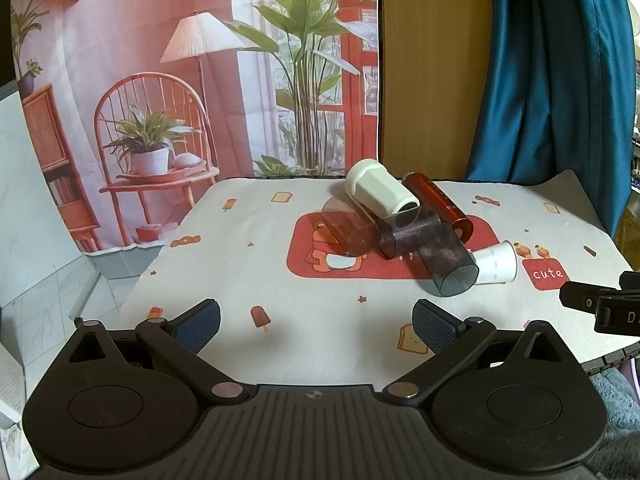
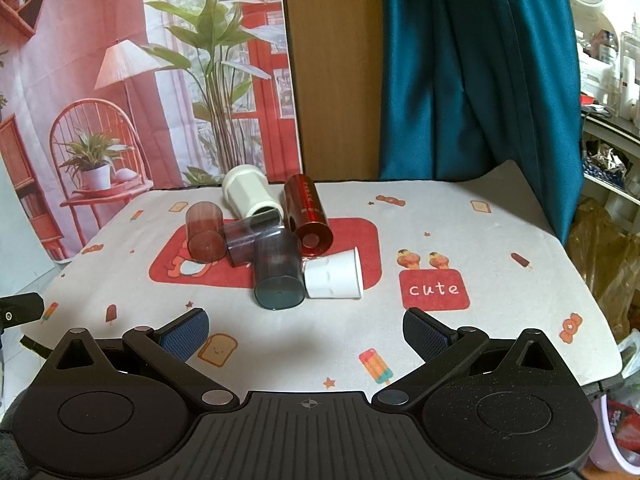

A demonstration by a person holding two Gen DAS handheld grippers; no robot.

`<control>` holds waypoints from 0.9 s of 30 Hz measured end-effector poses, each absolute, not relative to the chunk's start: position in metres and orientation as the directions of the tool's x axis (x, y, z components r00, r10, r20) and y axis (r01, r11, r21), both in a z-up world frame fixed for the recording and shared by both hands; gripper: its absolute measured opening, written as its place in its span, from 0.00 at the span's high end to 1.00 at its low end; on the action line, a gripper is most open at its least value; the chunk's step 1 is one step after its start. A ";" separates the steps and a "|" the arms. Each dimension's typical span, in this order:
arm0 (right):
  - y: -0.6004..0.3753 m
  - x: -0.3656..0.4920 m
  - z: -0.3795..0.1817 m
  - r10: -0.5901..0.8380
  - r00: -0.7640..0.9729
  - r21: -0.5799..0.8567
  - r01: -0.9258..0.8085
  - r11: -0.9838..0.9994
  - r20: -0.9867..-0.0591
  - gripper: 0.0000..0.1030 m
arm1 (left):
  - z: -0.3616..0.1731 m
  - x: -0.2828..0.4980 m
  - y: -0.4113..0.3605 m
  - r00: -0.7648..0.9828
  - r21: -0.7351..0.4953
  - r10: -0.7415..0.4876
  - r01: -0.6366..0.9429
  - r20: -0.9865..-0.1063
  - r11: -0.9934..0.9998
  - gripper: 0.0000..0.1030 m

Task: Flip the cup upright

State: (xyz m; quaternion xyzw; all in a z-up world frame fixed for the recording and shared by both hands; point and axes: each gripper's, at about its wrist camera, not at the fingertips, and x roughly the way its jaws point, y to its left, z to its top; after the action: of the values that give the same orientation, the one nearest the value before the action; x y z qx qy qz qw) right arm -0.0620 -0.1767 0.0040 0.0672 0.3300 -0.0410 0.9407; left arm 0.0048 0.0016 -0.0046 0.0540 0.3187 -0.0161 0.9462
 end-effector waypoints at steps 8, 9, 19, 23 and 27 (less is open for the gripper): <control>-0.177 -0.062 0.005 -0.033 0.778 0.099 0.122 0.988 -0.627 0.00 | -0.005 0.004 0.002 0.795 0.090 0.003 0.065 -0.607 0.994 0.00; -0.177 -0.062 0.005 -0.032 0.778 0.100 0.121 0.988 -0.627 0.00 | -0.005 0.004 0.002 0.795 0.091 0.003 0.065 -0.607 0.994 0.00; -0.176 -0.062 -0.005 -0.033 0.778 0.103 0.125 0.987 -0.628 0.00 | -0.005 0.004 0.002 0.791 0.091 0.005 0.065 -0.612 0.994 0.00; -0.176 -0.062 -0.007 -0.032 0.777 0.104 0.125 0.987 -0.629 0.00 | -0.005 0.004 0.001 0.790 0.091 0.006 0.063 -0.613 0.994 0.00; -0.176 -0.061 -0.007 -0.032 0.776 0.104 0.125 0.987 -0.630 0.00 | -0.005 0.006 0.002 0.788 0.089 0.007 0.061 -0.616 0.994 0.00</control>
State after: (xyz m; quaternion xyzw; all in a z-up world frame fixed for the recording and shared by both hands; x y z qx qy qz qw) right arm -0.0613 -0.1761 -0.0069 0.0702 0.3320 -0.0419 0.9397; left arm 0.0057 0.0020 -0.0046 0.0520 0.3256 -0.0143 0.9440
